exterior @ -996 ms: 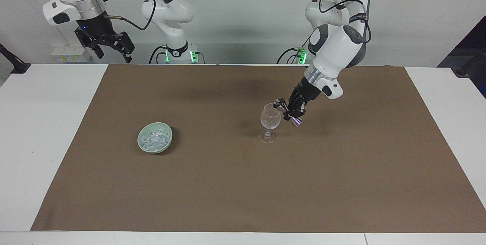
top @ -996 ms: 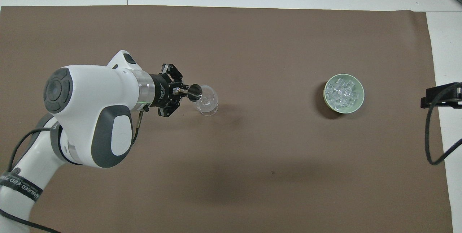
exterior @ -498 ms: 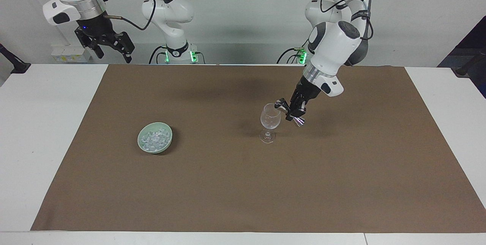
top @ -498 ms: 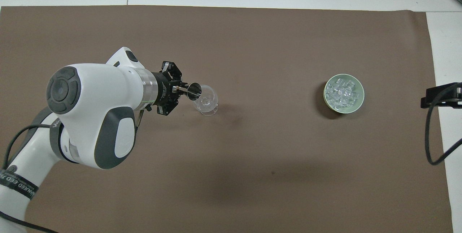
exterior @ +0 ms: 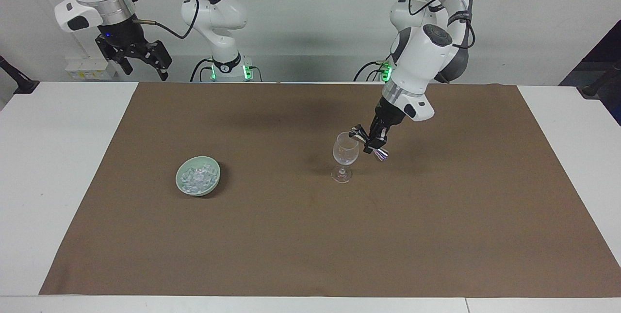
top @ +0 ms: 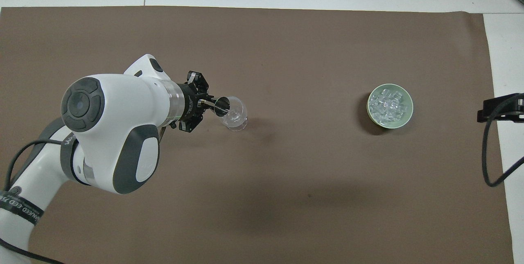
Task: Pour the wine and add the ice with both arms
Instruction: 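Tilt the bottle over the clear cup with the left gripper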
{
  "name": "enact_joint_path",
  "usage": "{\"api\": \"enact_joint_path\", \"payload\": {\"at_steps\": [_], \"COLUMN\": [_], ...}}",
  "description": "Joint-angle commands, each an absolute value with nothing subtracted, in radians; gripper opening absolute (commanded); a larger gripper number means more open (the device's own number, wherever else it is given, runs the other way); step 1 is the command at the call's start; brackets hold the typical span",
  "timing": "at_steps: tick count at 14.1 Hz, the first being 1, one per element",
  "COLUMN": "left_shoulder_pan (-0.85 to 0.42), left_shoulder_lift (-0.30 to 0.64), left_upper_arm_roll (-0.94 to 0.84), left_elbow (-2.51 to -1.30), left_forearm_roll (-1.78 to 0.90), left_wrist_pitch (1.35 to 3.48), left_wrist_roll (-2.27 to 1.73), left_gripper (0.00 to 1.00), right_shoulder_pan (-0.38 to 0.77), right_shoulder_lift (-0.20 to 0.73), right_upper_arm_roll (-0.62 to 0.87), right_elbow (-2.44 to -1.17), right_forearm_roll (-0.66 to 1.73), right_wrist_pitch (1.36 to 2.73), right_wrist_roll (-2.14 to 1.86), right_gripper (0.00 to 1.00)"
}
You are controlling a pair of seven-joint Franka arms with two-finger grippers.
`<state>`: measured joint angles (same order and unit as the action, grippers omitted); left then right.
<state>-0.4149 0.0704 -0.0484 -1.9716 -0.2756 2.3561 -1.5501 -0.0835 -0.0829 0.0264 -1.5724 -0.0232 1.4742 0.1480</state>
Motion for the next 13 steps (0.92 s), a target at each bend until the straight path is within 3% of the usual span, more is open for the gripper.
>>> {"api": "enact_joint_path", "payload": {"at_steps": [1, 13], "left_shoulder_pan": [-0.44, -0.456], "left_shoulder_lift": [0.069, 0.072], "left_upper_arm_roll": [-0.031, -0.032], "left_elbow": [-1.939, -1.927], "left_forearm_roll": [-0.212, -0.097], "left_wrist_pitch": [2.313, 2.306], "left_wrist_roll": [-1.601, -1.641], "left_gripper": [0.0, 0.0], "right_shoulder_pan": [-0.103, -0.109], "right_shoulder_lift": [-0.11, -0.11], "right_upper_arm_roll": [0.035, 0.035], "right_elbow": [-1.608, -1.611], "right_forearm_roll": [-0.011, -0.009], "right_wrist_pitch": [1.499, 1.522], "right_wrist_roll": [0.115, 0.115], "right_gripper": [1.0, 1.0]}}
